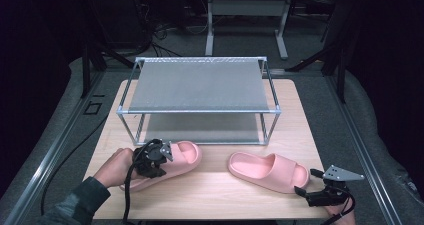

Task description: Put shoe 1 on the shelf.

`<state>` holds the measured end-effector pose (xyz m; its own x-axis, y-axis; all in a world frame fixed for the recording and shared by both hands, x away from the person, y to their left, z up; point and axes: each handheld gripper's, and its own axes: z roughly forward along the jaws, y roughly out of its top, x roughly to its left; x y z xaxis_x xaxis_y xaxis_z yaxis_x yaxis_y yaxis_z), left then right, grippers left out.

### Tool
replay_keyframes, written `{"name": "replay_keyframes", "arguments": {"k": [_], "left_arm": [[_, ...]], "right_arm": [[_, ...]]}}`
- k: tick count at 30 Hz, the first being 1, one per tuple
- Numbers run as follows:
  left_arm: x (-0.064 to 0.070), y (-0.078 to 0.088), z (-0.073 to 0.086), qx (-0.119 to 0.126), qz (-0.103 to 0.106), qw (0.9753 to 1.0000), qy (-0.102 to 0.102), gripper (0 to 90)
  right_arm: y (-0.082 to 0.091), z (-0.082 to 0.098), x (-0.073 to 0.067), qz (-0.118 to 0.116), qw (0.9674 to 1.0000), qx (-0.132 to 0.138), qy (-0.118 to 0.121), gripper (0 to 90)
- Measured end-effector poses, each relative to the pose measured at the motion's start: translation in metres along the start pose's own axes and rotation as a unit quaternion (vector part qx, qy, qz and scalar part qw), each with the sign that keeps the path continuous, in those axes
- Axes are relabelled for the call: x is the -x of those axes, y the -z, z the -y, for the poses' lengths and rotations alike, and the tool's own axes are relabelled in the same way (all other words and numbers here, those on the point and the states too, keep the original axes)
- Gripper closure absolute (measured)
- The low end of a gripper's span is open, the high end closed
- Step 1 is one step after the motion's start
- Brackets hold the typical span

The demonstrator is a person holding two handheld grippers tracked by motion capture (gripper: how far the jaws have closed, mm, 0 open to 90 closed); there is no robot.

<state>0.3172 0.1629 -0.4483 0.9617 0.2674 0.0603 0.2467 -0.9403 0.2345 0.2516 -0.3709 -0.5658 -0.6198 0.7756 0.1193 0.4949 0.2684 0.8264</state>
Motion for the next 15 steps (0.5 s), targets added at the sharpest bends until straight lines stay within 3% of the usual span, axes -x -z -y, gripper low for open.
{"name": "replay_keyframes", "arguments": {"k": [5, 12, 15], "left_arm": [[-0.011, 0.010, 0.006, -0.001, -0.004, 0.9998, -0.018, 83.8], [-0.016, 0.021, 0.011, -0.008, -0.003, 0.9985, -0.053, 83.8], [-0.018, 0.028, 0.012, -0.013, -0.005, 0.9981, -0.059, 83.8]], "right_arm": [[0.001, 0.000, 0.000, -0.002, 1.0000, 0.003, -0.002, 2.1], [0.000, 0.000, 0.001, -0.004, 1.0000, 0.001, -0.004, 2.0], [0.001, 0.000, 0.001, -0.002, 1.0000, 0.001, -0.004, 2.1]]}}
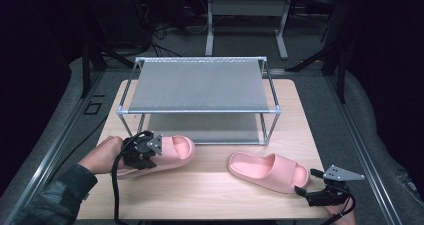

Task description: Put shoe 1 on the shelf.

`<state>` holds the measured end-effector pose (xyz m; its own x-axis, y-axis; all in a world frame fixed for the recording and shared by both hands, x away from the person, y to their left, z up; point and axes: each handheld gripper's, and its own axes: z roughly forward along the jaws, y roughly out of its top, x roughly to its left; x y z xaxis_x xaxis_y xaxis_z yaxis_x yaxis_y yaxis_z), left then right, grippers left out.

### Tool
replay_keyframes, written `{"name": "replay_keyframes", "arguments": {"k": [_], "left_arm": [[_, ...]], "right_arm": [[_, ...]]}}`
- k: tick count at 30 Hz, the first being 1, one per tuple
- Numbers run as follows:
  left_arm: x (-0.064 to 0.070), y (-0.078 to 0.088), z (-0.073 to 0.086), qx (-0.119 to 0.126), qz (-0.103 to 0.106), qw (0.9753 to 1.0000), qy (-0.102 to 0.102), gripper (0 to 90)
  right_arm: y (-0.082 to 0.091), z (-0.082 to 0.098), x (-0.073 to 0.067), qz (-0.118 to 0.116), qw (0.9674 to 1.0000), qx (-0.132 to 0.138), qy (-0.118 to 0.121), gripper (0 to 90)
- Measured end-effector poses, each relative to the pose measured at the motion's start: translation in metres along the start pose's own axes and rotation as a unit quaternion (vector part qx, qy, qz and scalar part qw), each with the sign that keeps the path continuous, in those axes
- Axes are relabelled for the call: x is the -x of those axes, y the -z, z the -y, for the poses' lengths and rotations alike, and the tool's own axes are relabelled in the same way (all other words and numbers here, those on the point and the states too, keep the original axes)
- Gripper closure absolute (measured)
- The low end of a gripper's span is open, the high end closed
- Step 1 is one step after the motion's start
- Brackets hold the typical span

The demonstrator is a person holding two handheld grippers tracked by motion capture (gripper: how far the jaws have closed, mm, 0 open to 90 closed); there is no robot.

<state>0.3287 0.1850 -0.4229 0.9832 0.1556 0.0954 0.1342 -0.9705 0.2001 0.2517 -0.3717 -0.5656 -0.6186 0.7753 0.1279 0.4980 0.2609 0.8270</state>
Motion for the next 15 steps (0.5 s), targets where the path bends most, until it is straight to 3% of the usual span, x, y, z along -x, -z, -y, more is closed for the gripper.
{"name": "replay_keyframes", "arguments": {"k": [7, 12, 15], "left_arm": [[-0.002, 0.018, -0.003, -0.011, -0.005, 0.9997, -0.021, 83.7], [-0.003, 0.030, -0.006, 0.000, 0.005, 0.9997, -0.026, 83.7], [-0.004, 0.035, -0.008, -0.004, -0.001, 0.9996, -0.028, 83.7]], "right_arm": [[0.001, 0.001, 0.000, -0.001, 1.0000, 0.005, -0.005, 2.2], [0.001, 0.000, 0.001, -0.001, 1.0000, 0.005, -0.005, 2.2], [0.000, 0.000, 0.000, -0.003, 1.0000, 0.002, -0.004, 2.3]]}}
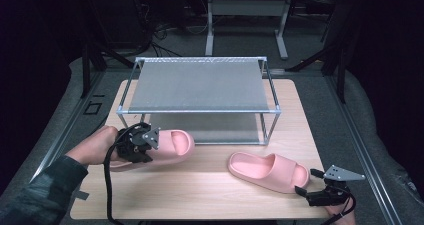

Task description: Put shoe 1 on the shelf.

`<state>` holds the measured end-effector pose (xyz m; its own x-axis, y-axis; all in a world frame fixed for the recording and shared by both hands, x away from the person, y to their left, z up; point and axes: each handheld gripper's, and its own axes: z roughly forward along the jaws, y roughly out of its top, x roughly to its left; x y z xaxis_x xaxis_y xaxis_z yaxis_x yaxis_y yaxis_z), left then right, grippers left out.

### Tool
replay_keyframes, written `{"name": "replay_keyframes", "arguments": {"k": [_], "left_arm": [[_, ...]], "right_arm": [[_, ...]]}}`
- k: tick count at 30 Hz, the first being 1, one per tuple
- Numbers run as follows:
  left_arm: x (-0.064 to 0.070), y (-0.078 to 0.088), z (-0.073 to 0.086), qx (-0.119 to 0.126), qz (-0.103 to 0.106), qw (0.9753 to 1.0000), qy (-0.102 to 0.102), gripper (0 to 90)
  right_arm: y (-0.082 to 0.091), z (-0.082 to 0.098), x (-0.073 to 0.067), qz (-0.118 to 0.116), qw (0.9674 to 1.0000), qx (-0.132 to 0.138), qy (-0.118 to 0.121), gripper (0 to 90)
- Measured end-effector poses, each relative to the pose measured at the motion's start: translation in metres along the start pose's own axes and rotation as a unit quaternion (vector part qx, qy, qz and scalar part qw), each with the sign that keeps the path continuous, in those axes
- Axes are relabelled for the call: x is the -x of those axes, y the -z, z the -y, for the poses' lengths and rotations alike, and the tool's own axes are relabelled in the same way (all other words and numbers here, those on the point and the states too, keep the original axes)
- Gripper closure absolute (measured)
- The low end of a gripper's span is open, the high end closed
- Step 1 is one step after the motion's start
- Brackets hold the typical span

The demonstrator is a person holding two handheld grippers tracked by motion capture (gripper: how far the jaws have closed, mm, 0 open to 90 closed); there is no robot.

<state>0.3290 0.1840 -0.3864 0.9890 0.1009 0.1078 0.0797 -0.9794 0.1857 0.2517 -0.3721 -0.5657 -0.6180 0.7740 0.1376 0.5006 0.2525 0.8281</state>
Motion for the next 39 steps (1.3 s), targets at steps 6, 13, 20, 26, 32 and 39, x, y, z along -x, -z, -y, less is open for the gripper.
{"name": "replay_keyframes", "arguments": {"k": [6, 13, 20, 26, 32, 39], "left_arm": [[0.000, 0.015, -0.007, 0.010, -0.003, 0.9999, -0.010, 83.7], [0.000, 0.029, -0.020, 0.009, 0.002, 0.9996, -0.026, 83.7], [0.001, 0.050, -0.036, 0.009, -0.006, 0.9991, -0.040, 83.6], [-0.005, 0.065, -0.042, 0.010, -0.008, 0.9992, -0.038, 83.5], [-0.017, 0.076, -0.047, 0.010, -0.007, 0.9996, -0.025, 83.4], [-0.029, 0.087, -0.056, 0.004, -0.010, 0.9999, -0.013, 83.2]], "right_arm": [[0.000, 0.000, 0.001, -0.002, 1.0000, 0.001, -0.002, 2.3], [0.000, 0.000, 0.001, -0.003, 1.0000, 0.001, -0.002, 2.3], [0.000, 0.000, 0.001, -0.006, 1.0000, 0.000, -0.002, 2.4], [-0.001, 0.000, 0.002, -0.008, 1.0000, 0.000, -0.002, 2.4], [-0.001, -0.001, 0.002, -0.006, 1.0000, -0.004, -0.002, 2.4], [-0.001, -0.001, 0.002, -0.006, 1.0000, -0.003, -0.002, 2.6]]}}
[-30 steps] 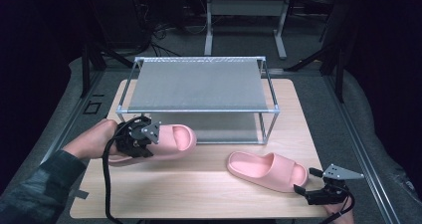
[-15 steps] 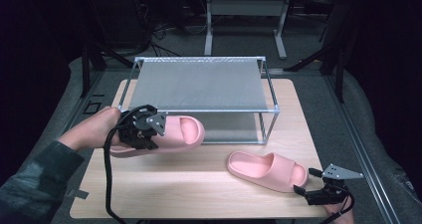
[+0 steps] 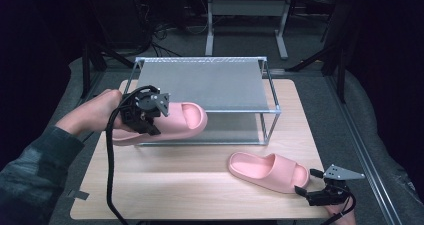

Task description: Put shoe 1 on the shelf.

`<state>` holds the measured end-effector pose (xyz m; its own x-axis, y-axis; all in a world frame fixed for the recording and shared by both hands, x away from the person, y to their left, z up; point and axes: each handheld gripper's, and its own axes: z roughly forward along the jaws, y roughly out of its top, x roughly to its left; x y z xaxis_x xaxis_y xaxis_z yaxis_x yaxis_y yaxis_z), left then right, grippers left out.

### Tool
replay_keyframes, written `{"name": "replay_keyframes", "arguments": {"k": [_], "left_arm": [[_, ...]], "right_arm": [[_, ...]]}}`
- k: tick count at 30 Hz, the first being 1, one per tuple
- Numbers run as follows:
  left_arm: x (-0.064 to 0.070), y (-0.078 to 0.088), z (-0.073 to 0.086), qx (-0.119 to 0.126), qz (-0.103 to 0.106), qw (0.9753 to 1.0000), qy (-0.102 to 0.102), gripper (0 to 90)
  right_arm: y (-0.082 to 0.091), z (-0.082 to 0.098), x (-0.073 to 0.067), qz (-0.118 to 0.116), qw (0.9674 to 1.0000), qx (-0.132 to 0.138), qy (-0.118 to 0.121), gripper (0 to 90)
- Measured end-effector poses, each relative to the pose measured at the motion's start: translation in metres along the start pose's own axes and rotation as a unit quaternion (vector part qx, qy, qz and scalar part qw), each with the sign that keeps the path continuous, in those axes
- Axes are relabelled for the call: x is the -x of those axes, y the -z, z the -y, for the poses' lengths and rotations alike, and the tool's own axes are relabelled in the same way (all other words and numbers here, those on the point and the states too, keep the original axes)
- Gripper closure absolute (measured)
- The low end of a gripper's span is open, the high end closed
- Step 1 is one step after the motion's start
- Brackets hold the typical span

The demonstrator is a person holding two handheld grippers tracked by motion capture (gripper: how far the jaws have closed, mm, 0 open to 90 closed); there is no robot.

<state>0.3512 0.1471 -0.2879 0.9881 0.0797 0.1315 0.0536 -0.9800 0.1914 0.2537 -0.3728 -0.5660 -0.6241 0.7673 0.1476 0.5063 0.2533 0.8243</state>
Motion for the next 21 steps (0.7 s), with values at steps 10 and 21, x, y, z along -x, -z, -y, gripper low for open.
{"name": "replay_keyframes", "arguments": {"k": [10, 21], "left_arm": [[-0.028, 0.009, -0.013, -0.001, -0.022, 0.9977, 0.064, 82.8], [-0.056, 0.009, -0.022, 0.003, -0.031, 0.9873, 0.156, 83.2]], "right_arm": [[0.000, 0.000, 0.000, 0.000, 1.0000, 0.000, 0.000, 2.6], [0.000, 0.000, 0.000, 0.000, 1.0000, 0.003, -0.002, 2.6]]}}
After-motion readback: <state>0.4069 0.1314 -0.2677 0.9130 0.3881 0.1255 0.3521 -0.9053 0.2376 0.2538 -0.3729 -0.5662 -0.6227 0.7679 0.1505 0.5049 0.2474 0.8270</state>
